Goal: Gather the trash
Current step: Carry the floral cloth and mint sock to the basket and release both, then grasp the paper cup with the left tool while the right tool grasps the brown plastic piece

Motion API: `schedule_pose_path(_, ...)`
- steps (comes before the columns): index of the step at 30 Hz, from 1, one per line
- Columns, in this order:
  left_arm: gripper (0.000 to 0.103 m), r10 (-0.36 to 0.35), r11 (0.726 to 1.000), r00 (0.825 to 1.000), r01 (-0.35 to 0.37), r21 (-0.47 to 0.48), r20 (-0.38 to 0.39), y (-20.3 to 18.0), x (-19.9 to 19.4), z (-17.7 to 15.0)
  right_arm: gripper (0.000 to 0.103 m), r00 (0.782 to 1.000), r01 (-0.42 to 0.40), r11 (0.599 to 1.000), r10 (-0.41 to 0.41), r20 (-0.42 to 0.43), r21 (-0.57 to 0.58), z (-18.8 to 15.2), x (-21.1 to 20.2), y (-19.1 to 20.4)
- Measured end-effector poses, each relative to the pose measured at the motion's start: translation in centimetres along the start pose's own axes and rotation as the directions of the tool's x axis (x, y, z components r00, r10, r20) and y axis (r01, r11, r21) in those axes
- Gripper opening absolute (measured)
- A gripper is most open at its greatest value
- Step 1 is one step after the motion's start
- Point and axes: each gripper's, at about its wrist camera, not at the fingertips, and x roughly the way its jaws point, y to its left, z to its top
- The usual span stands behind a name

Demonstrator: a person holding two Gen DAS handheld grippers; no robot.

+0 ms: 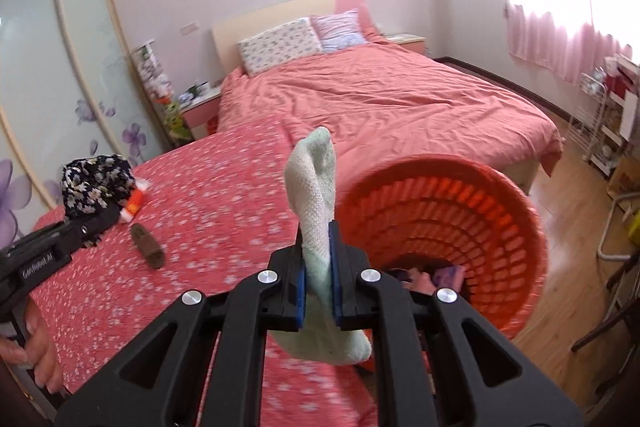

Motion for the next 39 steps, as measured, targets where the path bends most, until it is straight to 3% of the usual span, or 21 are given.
schedule_pose_path(6, 0.016, -0.102, 0.993, 0.994, 0.104, 0.048, -0.043, -6.3, 4.5, 0.1, 0.01, 1.0, 0.02, 0.998, -0.021, 0.013, 0.062, 0.3, 0.6, -4.4)
schedule_pose_path(13, 0.019, -0.149, 0.984, 0.983, 0.158, 0.082, -0.109, -10.8, 10.5, 0.3, 0.01, 0.999, 0.025, 0.99, -0.028, 0.021, 0.138, 1.0, 2.2, -8.5)
schedule_pose_path(16, 0.027, -0.159, 0.981, 0.978, 0.172, 0.087, -0.136, -11.9, 12.5, 0.1, 0.013, 0.999, 0.031, 0.986, -0.034, 0.017, 0.166, 1.0, 3.0, -9.4)
schedule_pose_path(19, 0.047, -0.138, 0.984, 0.977, 0.154, 0.092, -0.165, -12.3, 14.2, -0.5, 0.032, 0.999, 0.04, 0.978, -0.04, -0.001, 0.203, 0.7, 4.1, -10.4)
schedule_pose_path(20, 0.053, -0.13, 0.985, 0.976, 0.147, 0.089, -0.172, -12.1, 14.5, -0.7, 0.038, 0.999, 0.039, 0.977, -0.038, -0.006, 0.209, 0.5, 4.3, -10.6)
schedule_pose_path(23, 0.058, -0.111, 0.989, 0.977, 0.126, 0.074, -0.184, -11.0, 15.0, -1.1, 0.049, 0.998, 0.055, 0.979, -0.052, -0.021, 0.198, -0.1, 4.5, -10.7)
schedule_pose_path(29, 0.066, -0.053, 0.995, 0.985, 0.065, 0.071, -0.162, -8.0, 13.7, -1.0, 0.054, 0.998, 0.064, 0.985, -0.063, -0.011, 0.162, 0.0, 3.7, -9.6)
schedule_pose_path(33, 0.078, 0.052, 0.996, 0.991, -0.042, 0.078, -0.125, -4.4, 11.7, -1.1, 0.055, 0.999, 0.045, 0.993, -0.043, -0.019, 0.105, 0.1, 3.7, -7.7)
schedule_pose_path(39, 0.087, 0.211, 0.977, 0.968, -0.213, 0.004, -0.133, 3.9, 8.5, -2.2, 0.056, 0.997, -0.025, 1.0, 0.024, -0.073, -0.012, -0.7, 5.0, -1.8)
